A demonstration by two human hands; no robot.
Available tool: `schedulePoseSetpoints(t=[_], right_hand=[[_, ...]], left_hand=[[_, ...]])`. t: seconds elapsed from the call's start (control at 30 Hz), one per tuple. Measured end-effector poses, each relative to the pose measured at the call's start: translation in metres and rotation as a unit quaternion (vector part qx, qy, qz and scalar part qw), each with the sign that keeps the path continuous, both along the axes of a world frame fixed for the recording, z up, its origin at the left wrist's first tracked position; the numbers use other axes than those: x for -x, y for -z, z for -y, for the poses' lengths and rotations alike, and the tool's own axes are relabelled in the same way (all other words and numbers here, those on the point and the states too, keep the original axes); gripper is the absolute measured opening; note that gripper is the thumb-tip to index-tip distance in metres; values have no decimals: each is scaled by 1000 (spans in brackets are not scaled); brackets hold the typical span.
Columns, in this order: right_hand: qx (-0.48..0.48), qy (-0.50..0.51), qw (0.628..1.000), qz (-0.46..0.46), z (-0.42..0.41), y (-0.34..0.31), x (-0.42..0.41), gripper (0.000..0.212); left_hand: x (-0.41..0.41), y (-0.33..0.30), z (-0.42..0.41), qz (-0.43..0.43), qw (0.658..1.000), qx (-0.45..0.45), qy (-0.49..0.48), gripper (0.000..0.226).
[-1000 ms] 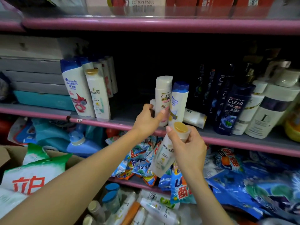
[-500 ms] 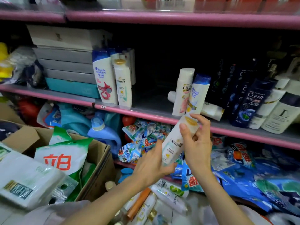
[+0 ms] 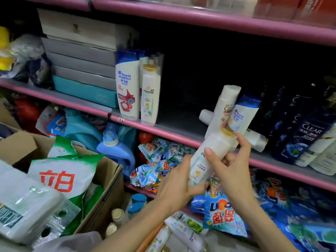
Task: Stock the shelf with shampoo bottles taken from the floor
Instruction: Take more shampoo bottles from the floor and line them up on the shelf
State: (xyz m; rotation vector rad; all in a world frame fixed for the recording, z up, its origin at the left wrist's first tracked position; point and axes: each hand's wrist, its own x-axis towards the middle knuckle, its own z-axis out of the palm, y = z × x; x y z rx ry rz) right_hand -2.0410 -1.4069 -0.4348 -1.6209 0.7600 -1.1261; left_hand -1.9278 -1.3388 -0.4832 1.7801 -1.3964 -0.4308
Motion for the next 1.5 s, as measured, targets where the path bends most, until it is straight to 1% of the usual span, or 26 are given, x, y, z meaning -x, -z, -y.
schedulePoseSetpoints(t=[0.03, 0.1, 0.2, 0.27, 0.37, 0.43, 0.5, 0.57, 0.67, 0.77, 0.83, 0.9, 1.0, 1.1, 1.23, 1.37, 1.5], right_hand=[[-11, -29, 999, -35, 5, -7, -4, 51], [11, -61, 991, -115, 15, -17, -15, 34], [93, -46, 979, -177, 28, -35, -41, 28], [129, -23, 977, -171, 38, -49, -63, 27], [142, 19, 985, -92, 60, -62, -98, 25], [168, 46, 981, -81, 77, -64, -121, 26], [174, 55, 979, -93, 94, -57, -143, 26], [161, 47, 981, -98, 108, -42, -163, 25], [150, 29, 984, -96, 120, -21, -184, 23], [126, -14, 989, -80, 129, -9, -191, 27], [116, -49, 986, -113, 132, 0, -189, 33], [105, -67, 979, -159, 133, 9, -188, 32], [86, -73, 979, -172, 132, 14, -192, 29], [74, -97, 976, -181, 132, 11, -200, 34], [39, -113, 978, -172, 131, 13, -209, 31], [29, -119, 978, -167, 131, 13, -210, 34], [27, -137, 977, -160, 131, 14, -211, 35]], left_hand=[[-5, -6, 6, -21, 1000, 19, -8, 50], [-16, -15, 15, -46, 997, 47, -31, 54], [-31, -27, 26, -81, 989, 98, -70, 48], [-40, -37, 33, -109, 978, 143, -105, 44], [-63, -52, 45, -144, 948, 216, -184, 49], [-82, -58, 50, -129, 930, 240, -245, 49], [-99, -61, 54, -98, 927, 227, -281, 54], [-110, -59, 58, -74, 932, 204, -289, 62], [-124, -49, 60, -49, 938, 180, -291, 65], [-136, -38, 62, -21, 942, 157, -297, 69], [-139, -34, 64, 8, 943, 142, -302, 71], [-139, -31, 67, 59, 937, 129, -319, 70], [-138, -27, 69, 106, 915, 109, -374, 66], [-139, -24, 73, 117, 903, 82, -406, 61], [-140, -22, 78, 101, 894, 79, -429, 54], [-140, -20, 78, 93, 892, 80, -436, 50], [-143, -19, 77, 84, 896, 74, -430, 50]])
